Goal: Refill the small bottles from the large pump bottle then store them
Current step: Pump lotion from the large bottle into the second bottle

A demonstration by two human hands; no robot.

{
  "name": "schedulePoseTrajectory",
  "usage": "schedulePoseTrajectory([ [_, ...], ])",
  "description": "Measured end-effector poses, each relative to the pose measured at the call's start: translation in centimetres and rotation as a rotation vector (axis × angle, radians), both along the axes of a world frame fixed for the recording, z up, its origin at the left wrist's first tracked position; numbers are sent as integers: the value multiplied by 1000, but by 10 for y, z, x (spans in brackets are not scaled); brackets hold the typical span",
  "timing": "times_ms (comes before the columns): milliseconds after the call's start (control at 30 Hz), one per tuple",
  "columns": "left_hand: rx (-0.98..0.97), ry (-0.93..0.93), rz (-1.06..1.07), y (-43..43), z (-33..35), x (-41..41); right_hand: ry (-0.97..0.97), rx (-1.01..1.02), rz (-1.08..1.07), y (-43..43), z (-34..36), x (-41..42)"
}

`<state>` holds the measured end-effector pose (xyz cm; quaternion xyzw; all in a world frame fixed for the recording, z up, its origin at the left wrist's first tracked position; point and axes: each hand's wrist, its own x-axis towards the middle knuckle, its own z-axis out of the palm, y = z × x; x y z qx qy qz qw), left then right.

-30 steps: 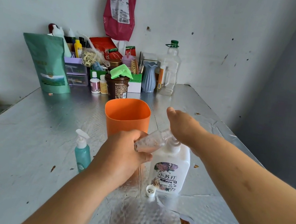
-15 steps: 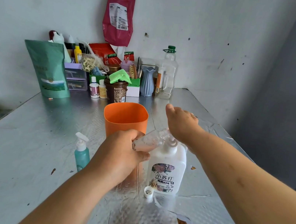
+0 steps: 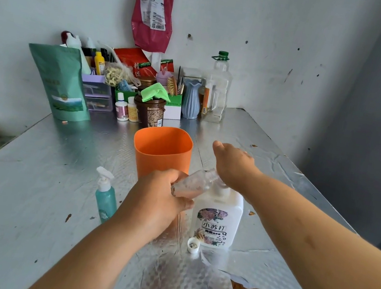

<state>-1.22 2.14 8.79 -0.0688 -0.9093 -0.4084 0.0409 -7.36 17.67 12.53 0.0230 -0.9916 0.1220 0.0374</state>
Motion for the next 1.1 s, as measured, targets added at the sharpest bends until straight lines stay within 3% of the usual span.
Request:
schedulePoseTrajectory([
  [300,8,25,-8,-1,8,4,65,-59,-12,2,15,5],
  [600,-14,35,-1,-2,6,3,-14,-28,11,0,16,4],
  [1100,15,16,8,-1,-1,1,11,-70,-22,-1,9,8],
])
